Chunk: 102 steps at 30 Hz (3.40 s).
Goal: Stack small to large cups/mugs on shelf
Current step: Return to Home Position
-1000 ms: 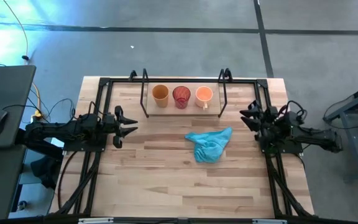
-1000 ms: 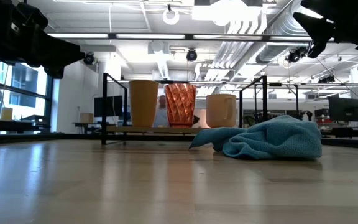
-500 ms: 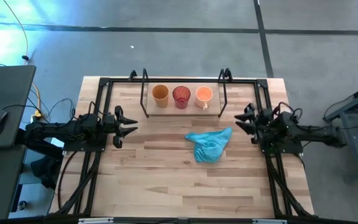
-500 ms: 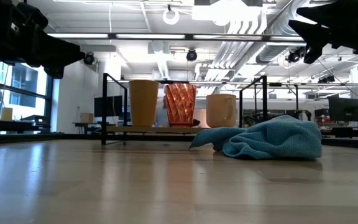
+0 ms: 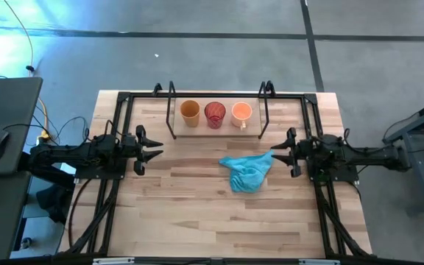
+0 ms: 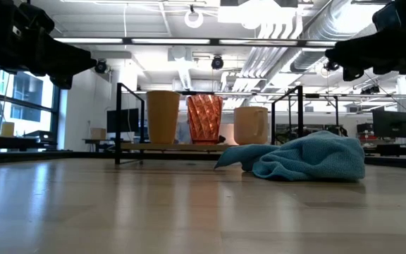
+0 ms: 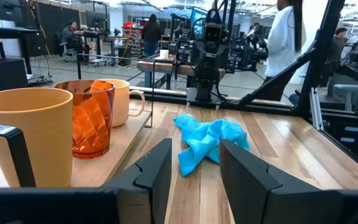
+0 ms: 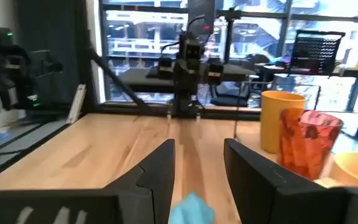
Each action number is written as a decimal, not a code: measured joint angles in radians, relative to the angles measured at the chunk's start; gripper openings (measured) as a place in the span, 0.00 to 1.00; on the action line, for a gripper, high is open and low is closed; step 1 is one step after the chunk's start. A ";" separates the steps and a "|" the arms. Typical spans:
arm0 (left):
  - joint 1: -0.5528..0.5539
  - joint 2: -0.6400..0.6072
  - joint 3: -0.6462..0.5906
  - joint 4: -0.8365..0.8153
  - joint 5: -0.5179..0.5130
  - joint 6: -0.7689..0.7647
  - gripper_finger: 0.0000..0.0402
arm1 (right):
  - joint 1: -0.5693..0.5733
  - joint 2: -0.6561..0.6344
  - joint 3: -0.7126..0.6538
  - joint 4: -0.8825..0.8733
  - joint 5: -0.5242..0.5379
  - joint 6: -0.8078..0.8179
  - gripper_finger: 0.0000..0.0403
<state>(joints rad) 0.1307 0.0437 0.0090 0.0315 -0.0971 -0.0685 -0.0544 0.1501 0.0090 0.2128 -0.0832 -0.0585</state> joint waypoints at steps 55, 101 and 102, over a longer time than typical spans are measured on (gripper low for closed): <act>0.000 0.000 0.000 0.000 0.000 0.000 0.30 | -0.039 0.000 0.000 -0.204 0.080 0.006 0.32; 0.000 0.000 0.000 0.000 0.000 0.000 0.30 | -0.039 0.000 0.000 -0.204 0.080 0.006 0.32; 0.000 0.000 0.000 0.000 0.000 0.000 0.30 | -0.039 0.000 0.000 -0.204 0.080 0.006 0.32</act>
<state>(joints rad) 0.1307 0.0436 0.0090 0.0315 -0.0971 -0.0685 -0.0937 0.1505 0.0093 0.0086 -0.0032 -0.0521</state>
